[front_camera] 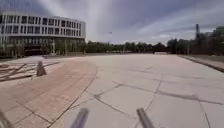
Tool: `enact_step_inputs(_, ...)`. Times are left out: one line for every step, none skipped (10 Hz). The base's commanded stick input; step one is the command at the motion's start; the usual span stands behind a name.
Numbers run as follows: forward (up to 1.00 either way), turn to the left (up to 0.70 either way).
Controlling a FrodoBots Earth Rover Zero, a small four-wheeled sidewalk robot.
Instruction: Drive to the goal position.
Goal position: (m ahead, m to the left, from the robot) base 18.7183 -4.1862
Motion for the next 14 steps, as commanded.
enact_step_inputs(0.50,0.00)
enact_step_inputs(0.50,0.00)
enact_step_inputs(0.50,0.00)
enact_step_inputs(0.50,0.00)
enact_step_inputs(0.50,0.00)
enact_step_inputs(0.50,0.00)
enact_step_inputs(0.50,0.00)
enact_step_inputs(0.50,0.00)
enact_step_inputs(0.50,0.00)
enact_step_inputs(0.50,0.00)
enact_step_inputs(0.50,0.00)
enact_step_inputs(0.50,0.00)
enact_step_inputs(0.50,0.00)
enact_step_inputs(0.50,0.00)
